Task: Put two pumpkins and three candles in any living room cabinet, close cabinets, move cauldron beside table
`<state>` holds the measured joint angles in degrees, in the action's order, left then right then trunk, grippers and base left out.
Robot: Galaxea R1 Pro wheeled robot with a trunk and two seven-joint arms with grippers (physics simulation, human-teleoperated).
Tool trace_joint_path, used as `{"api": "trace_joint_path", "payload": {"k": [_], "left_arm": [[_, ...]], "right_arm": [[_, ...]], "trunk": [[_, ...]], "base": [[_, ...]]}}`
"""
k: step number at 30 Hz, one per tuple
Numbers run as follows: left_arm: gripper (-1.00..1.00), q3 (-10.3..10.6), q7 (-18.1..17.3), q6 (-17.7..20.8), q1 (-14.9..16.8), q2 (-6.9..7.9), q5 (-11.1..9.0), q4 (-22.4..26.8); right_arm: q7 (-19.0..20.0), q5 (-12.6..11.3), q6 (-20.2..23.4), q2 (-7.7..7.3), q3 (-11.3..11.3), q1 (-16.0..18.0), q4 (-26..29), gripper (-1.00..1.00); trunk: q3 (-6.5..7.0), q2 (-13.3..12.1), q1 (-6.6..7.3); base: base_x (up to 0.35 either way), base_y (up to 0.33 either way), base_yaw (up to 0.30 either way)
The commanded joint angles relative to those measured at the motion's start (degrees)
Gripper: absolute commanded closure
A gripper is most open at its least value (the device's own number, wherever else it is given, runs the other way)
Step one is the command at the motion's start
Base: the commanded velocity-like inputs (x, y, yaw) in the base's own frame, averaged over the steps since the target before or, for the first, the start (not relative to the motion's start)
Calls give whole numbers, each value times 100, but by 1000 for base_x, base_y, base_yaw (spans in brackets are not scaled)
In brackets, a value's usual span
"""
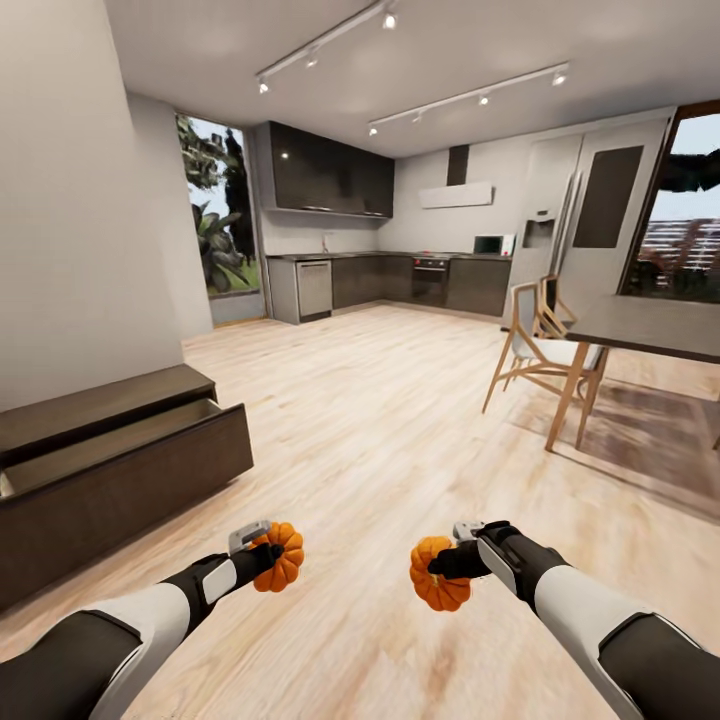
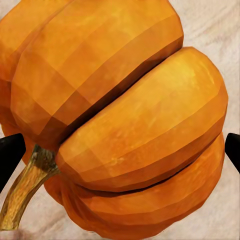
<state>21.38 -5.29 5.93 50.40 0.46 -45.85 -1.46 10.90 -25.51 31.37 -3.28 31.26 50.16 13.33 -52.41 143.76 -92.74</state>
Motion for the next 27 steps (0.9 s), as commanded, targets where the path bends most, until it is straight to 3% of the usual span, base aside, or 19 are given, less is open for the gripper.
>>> {"api": "trace_joint_path", "payload": {"k": [1,27], "left_arm": [[100,33,-30,13,10,-2,-65,-12],[100,33,-25,13,12,-2,-65,-12]], "right_arm": [[35,-6,27,-6,7,2,16,100],[35,-5,27,-6,20,2,20,100]], "trunk": [[-6,3,1],[-5,3,1]], "base": [[74,-110,289],[110,-161,292]]}}
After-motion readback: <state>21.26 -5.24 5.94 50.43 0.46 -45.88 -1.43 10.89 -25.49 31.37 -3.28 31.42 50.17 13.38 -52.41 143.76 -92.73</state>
